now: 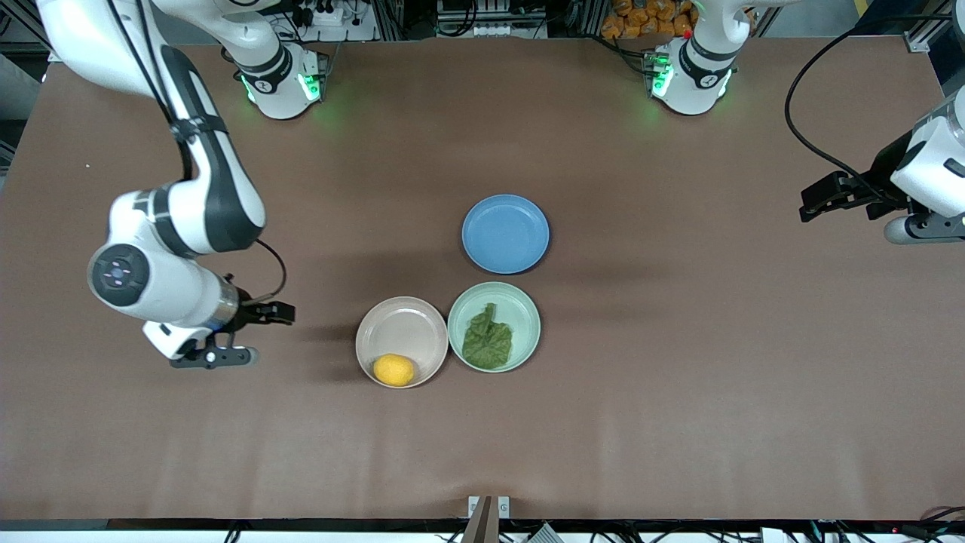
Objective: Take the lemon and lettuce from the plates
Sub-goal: 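Move the right gripper over the lemon on the white plate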
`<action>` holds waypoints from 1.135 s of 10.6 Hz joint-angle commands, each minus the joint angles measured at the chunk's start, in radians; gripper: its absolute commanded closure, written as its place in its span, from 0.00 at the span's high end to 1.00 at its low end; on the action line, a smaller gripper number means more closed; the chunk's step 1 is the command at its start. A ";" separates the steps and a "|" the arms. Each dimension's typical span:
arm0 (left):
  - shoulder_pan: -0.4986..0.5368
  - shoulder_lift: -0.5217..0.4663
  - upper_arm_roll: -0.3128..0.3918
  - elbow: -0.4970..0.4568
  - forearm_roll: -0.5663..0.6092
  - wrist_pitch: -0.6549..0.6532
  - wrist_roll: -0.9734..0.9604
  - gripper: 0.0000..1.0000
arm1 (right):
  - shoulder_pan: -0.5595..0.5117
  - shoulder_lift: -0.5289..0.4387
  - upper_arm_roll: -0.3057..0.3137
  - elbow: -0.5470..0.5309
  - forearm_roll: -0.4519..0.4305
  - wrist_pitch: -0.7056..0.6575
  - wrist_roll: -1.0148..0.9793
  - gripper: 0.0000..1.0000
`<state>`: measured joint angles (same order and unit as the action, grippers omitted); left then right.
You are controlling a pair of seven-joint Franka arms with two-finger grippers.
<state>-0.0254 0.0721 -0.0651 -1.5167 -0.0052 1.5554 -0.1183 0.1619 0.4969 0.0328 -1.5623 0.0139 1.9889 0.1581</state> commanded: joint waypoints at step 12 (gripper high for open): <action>-0.132 0.136 -0.052 0.009 0.010 0.023 -0.018 1.00 | 0.142 0.245 -0.001 0.169 -0.011 0.330 -0.065 1.00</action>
<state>-0.1002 0.1303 -0.1079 -1.5241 -0.0052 1.5506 -0.1190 0.3013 0.7011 0.0336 -1.4256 0.0103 2.2837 0.2227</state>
